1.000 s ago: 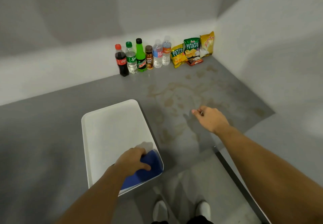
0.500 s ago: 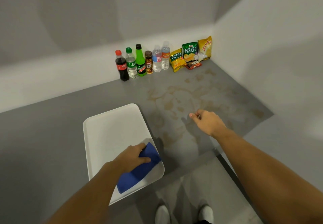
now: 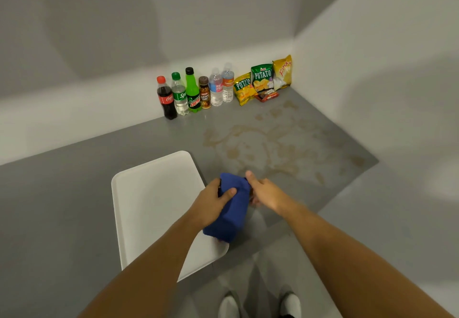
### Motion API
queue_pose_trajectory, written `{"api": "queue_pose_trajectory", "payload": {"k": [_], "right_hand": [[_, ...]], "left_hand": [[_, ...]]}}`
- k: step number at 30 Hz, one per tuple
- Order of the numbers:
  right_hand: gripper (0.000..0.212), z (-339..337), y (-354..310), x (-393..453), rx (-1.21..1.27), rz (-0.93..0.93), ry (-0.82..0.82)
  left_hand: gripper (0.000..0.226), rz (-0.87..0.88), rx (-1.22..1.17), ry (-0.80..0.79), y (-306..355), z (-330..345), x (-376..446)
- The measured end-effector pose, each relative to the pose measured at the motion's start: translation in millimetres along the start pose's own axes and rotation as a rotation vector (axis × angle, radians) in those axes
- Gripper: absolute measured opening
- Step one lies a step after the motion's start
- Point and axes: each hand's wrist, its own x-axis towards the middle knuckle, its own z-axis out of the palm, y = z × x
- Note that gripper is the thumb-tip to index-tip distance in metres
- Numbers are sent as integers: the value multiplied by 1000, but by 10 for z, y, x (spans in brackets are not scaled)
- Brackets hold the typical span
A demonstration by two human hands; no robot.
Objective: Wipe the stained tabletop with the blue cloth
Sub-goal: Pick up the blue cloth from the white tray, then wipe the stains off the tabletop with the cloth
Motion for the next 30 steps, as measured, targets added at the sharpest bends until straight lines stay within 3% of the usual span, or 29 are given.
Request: {"api": "queue_pose_trajectory", "payload": {"k": [4, 10, 15, 21, 30], "right_hand": [[85, 73, 53, -11, 151, 46, 62], [45, 136, 200, 9, 91, -76, 237], [43, 120, 292, 97, 103, -112, 327], [36, 110, 300, 342, 41, -135, 276], [32, 227, 195, 668, -36, -132, 104]], "left_hand": [[50, -46, -164, 16, 153, 150, 35], [31, -102, -375, 30, 239, 318, 91], [16, -119, -328, 43, 228, 405, 184], [38, -267, -136, 196, 64, 297, 344], [33, -376, -114, 394, -224, 84, 486]]}}
